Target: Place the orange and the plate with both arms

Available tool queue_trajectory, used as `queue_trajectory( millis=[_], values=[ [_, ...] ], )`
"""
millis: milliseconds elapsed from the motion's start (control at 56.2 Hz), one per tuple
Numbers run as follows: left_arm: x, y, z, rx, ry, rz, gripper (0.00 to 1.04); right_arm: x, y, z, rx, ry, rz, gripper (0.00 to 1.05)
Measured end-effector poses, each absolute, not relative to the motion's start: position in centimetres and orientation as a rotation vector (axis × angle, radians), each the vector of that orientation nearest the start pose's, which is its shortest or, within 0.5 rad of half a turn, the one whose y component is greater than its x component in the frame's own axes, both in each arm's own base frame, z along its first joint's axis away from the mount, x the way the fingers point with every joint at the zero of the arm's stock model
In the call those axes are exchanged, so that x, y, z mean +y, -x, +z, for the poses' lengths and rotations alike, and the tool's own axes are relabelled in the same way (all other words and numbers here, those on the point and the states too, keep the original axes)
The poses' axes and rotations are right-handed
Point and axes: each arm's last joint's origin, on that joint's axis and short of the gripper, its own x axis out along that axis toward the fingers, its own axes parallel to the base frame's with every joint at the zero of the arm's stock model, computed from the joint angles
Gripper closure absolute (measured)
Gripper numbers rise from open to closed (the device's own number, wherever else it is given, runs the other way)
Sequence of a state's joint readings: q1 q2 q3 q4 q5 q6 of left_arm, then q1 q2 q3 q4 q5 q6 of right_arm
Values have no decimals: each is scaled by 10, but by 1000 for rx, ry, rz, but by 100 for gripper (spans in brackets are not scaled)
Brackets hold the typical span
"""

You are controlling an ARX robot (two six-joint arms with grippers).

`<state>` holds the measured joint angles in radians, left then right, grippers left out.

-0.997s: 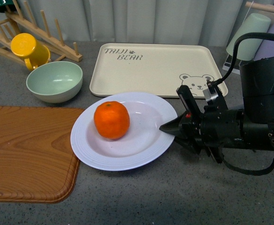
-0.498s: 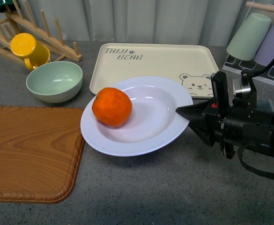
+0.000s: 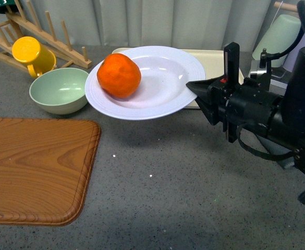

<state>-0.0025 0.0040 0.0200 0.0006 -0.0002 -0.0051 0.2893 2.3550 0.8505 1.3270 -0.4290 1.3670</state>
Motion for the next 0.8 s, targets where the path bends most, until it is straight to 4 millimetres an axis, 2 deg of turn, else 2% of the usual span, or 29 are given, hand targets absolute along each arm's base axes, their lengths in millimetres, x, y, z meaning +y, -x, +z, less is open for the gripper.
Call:
queue_trajectory(
  millis=[409, 730, 801],
  values=[
    [0, -97, 170, -17, 5, -2, 6, 129, -410, 3, 482, -1376, 187, 103],
    [0, -97, 170, -17, 5, -2, 6, 136, -432, -6, 495, -1370, 59, 103],
    [0, -97, 170, -17, 5, -2, 6, 137, -432, -6, 523, -1353, 81, 89]
  ],
)
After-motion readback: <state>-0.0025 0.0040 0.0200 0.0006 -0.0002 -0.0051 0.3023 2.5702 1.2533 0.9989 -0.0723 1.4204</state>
